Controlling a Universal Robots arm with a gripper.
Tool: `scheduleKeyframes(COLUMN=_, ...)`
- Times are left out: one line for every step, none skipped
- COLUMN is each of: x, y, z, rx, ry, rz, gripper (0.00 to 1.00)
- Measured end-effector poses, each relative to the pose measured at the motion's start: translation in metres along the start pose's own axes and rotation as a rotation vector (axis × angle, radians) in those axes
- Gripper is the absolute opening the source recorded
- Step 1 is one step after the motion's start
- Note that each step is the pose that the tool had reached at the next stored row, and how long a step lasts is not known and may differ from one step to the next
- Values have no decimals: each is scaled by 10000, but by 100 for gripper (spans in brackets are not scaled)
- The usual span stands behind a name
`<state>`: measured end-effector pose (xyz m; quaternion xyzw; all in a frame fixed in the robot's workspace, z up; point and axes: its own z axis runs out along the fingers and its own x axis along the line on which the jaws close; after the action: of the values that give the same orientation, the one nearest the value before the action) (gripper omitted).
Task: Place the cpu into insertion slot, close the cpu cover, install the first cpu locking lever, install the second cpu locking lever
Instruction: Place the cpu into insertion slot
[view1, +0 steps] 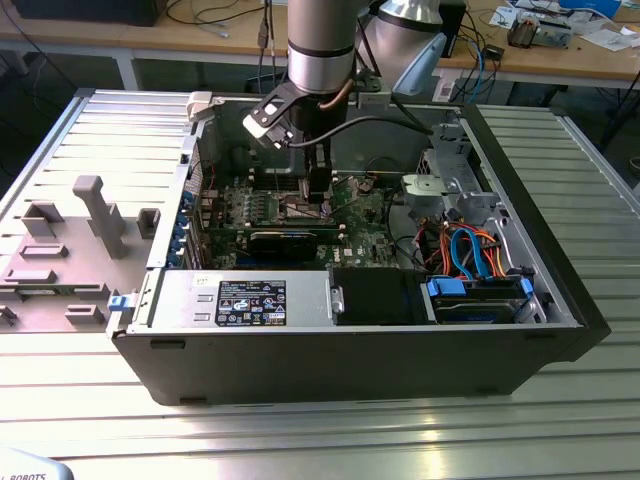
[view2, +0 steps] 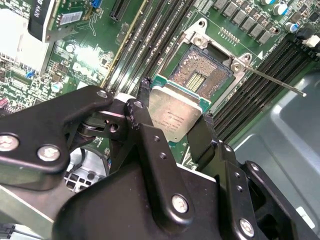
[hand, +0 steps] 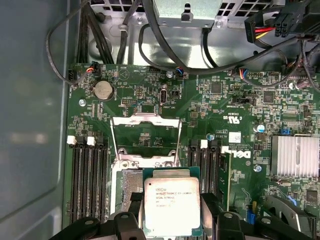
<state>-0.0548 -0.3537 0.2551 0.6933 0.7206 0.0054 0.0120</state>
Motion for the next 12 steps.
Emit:
scheduleKeyframes(x=12, y=0, z=2, rx=0, ry=-1, rz=12, gripper=54)
scheduleKeyframes(x=32, y=1, z=8, rx=0, ry=0, rz=29, gripper=54)
scheduleKeyframes(x=44, y=1, z=17, rx=-1, ry=1, rz=32, gripper=54)
scheduleKeyframes(x=47, y=2, z=23, rx=-1, ry=1, rz=31, gripper=54)
scheduleKeyframes(x=48, y=2, z=23, rx=0, ry=0, rz=31, gripper=54)
scheduleKeyframes(x=48, y=1, z=23, rx=1, ry=-2, rz=32, gripper=54)
scheduleKeyframes(x=48, y=1, z=24, rx=1, ry=-1, rz=33, gripper=54)
scheduleKeyframes(x=48, y=1, z=25, rx=0, ry=-1, rz=32, gripper=54)
scheduleKeyframes(x=48, y=1, z=26, rx=0, ry=0, rz=32, gripper=54)
scheduleKeyframes(x=48, y=1, z=27, rx=0, ry=-1, rz=32, gripper=54)
scheduleKeyframes(x=48, y=0, z=29, rx=0, ry=0, rz=33, gripper=54)
scheduleKeyframes(x=49, y=-2, z=33, rx=0, ry=0, rz=33, gripper=54)
